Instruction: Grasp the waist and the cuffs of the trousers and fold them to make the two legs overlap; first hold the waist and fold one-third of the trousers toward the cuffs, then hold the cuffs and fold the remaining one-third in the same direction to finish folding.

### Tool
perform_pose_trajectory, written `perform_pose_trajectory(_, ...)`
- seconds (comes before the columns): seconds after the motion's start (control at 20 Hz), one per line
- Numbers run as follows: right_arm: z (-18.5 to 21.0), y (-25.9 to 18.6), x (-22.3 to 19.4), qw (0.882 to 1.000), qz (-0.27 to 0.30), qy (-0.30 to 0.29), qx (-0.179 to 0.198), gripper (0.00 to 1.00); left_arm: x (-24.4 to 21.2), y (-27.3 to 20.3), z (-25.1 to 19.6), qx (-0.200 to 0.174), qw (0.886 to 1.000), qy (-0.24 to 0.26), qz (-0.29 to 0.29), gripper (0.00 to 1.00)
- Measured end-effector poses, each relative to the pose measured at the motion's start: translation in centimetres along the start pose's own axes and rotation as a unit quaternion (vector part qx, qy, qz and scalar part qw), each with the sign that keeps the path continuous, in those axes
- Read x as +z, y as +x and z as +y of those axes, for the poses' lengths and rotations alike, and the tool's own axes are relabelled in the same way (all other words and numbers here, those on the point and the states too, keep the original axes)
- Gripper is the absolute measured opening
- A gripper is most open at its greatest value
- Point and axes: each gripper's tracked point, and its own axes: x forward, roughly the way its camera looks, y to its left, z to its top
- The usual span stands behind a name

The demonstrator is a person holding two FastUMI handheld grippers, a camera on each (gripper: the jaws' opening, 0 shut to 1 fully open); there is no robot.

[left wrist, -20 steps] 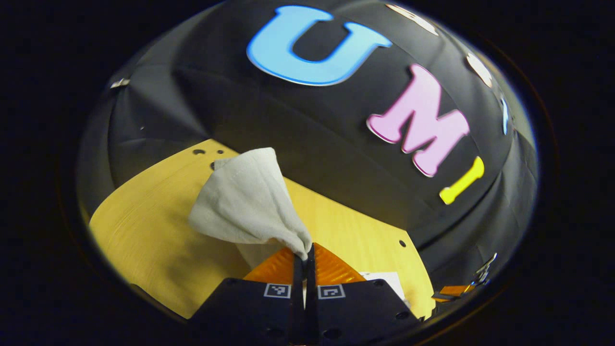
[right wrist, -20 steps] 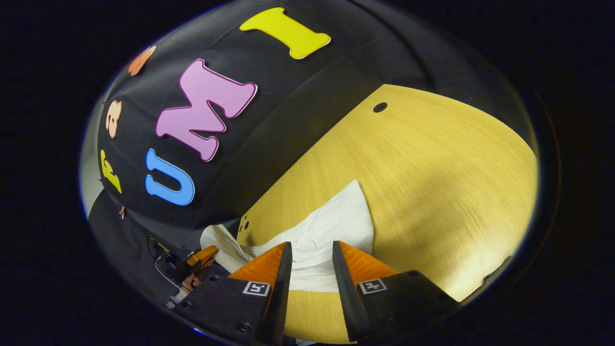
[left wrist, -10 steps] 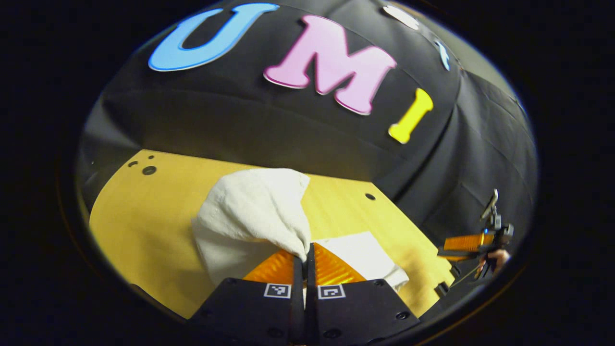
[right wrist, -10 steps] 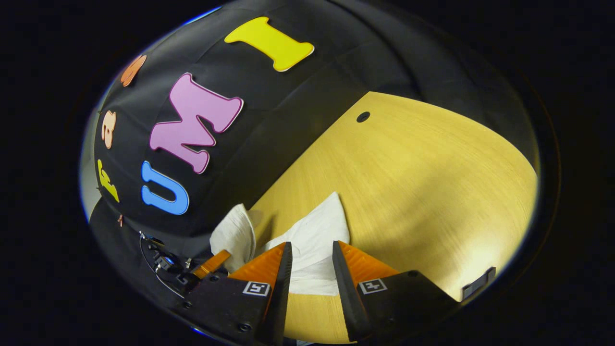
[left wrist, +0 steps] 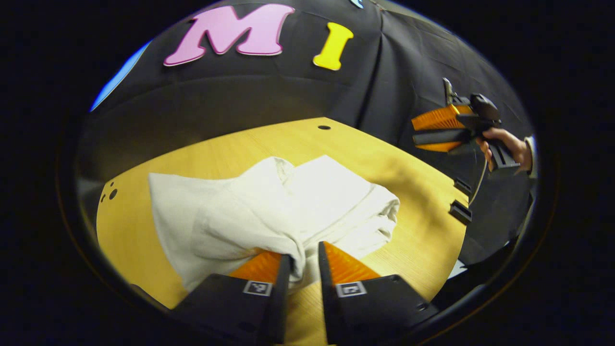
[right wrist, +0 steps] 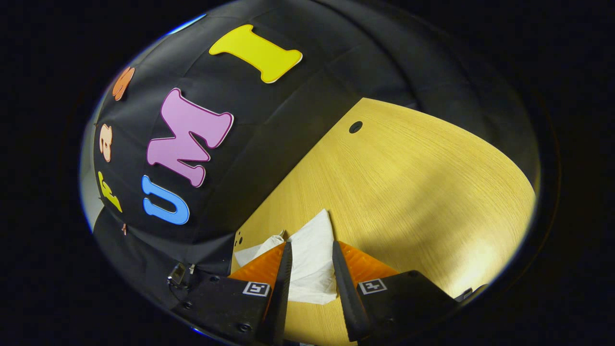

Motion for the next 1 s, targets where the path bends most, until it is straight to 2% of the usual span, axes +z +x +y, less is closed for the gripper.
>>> perform_pose_trajectory(0.15,-0.1,0.4,-0.1,1.0,0.013,0.001,0.01,0.52,0.0,0.0,-0.9,0.011,1.0,0.018,0.013,0.87)
perform_pose_trajectory(0.25,0.1,0.6,-0.5,1.0,0.022,-0.003,0.019,0.52,0.5,-0.7,-1.2,0.021,0.999,0.018,0.017,0.93)
perform_pose_trajectory(0.35,0.4,0.6,-1.0,0.999,0.027,-0.008,0.025,0.52,1.6,-1.9,-1.6,0.024,1.0,0.003,0.011,0.95)
perform_pose_trajectory(0.4,0.6,0.7,-1.2,0.999,0.028,-0.012,0.028,0.52,2.2,-2.8,-1.6,0.026,1.0,-0.009,0.005,0.88)
perform_pose_trajectory(0.45,0.8,0.7,-1.7,0.999,0.031,-0.016,0.029,0.52,2.8,-3.8,-1.7,0.025,0.999,-0.024,-0.001,0.96)
perform_pose_trajectory(0.5,1.0,0.7,-2.2,0.999,0.034,-0.02,0.03,0.52,3.3,-5.1,-1.7,0.026,0.999,-0.04,-0.009,0.89)
perform_pose_trajectory(0.55,1.3,0.4,-2.6,0.999,0.034,-0.022,0.031,0.52,3.7,-6.3,-1.4,0.03,0.998,-0.057,-0.02,0.96)
perform_pose_trajectory(0.7,3.3,-0.4,-4.0,0.998,0.031,-0.022,0.042,0.52,3.8,-9.8,0.8,0.051,0.992,-0.112,-0.042,0.95)
perform_pose_trajectory(0.8,4.6,-1.1,-5.1,0.998,0.029,-0.026,0.045,0.52,3.9,-12.2,2.9,0.073,0.984,-0.148,-0.062,0.96)
perform_pose_trajectory(1.0,8.1,-2.7,-7.5,0.998,0.017,-0.038,0.055,0.52,4.4,-17.7,6.9,0.109,0.961,-0.225,-0.118,0.96)
